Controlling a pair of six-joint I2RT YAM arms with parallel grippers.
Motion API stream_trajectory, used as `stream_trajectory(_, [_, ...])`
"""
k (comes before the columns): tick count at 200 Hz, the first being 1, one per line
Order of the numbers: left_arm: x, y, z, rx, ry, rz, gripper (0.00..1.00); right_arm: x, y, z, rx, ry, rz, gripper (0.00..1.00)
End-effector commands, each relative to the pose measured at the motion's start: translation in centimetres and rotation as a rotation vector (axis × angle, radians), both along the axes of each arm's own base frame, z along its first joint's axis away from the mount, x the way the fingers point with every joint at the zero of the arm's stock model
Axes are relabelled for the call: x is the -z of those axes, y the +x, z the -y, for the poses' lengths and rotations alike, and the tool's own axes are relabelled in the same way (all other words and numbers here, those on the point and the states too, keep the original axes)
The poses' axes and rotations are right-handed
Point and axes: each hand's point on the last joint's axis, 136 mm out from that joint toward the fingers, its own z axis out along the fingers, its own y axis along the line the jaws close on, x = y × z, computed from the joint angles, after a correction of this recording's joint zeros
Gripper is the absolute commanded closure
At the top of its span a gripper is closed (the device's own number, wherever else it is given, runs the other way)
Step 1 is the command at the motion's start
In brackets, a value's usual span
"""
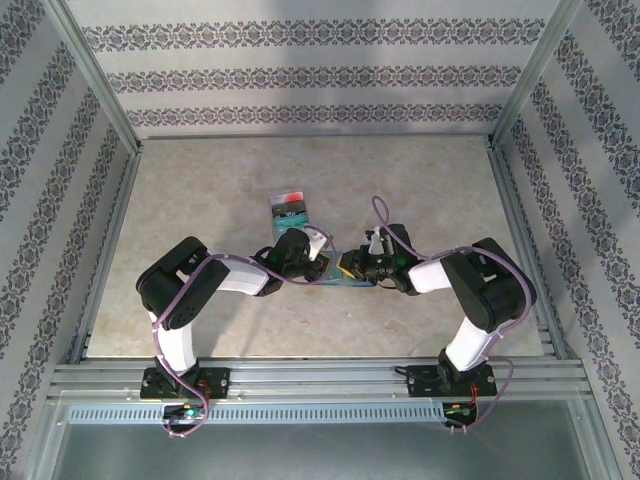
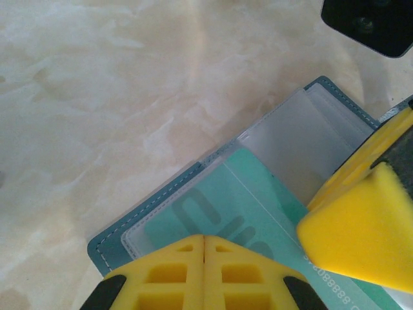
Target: Take the credit cards out of the card holder
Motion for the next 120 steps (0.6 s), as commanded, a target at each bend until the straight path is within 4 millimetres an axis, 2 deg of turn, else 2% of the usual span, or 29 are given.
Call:
stream_trajectory(1, [4.1, -2.5, -1.6, 0.007, 0.087, -0.123, 1.0, -3.2, 0.8, -0.5, -0.022, 0.084, 0.108, 0.86])
stream_trajectory(26, [4.1, -2.4, -1.8, 0.003, 0.1, -0.117, 1.0, -3.7, 1.0, -0.1, -0.01, 0.103, 0.121, 0.87])
stream_trajectory(55, [4.0, -2.5, -1.8, 0.004, 0.101, -0.114, 0.94, -3.8, 1.1, -0.2, -0.013, 0.115, 0.115, 0.87])
stream_trajectory(94, [4.2, -2.5, -1.9, 0.004, 0.105, -0.12, 0.94, -3.9, 1.2, -0.1, -0.007, 0.12, 0.13, 0.89])
stream_trajectory(120, [4.2, -2.6, -1.9, 0.005, 0.109, -0.119, 0.96, -3.8, 1.3, 0.6, 0.012, 0.109, 0.137, 0.93])
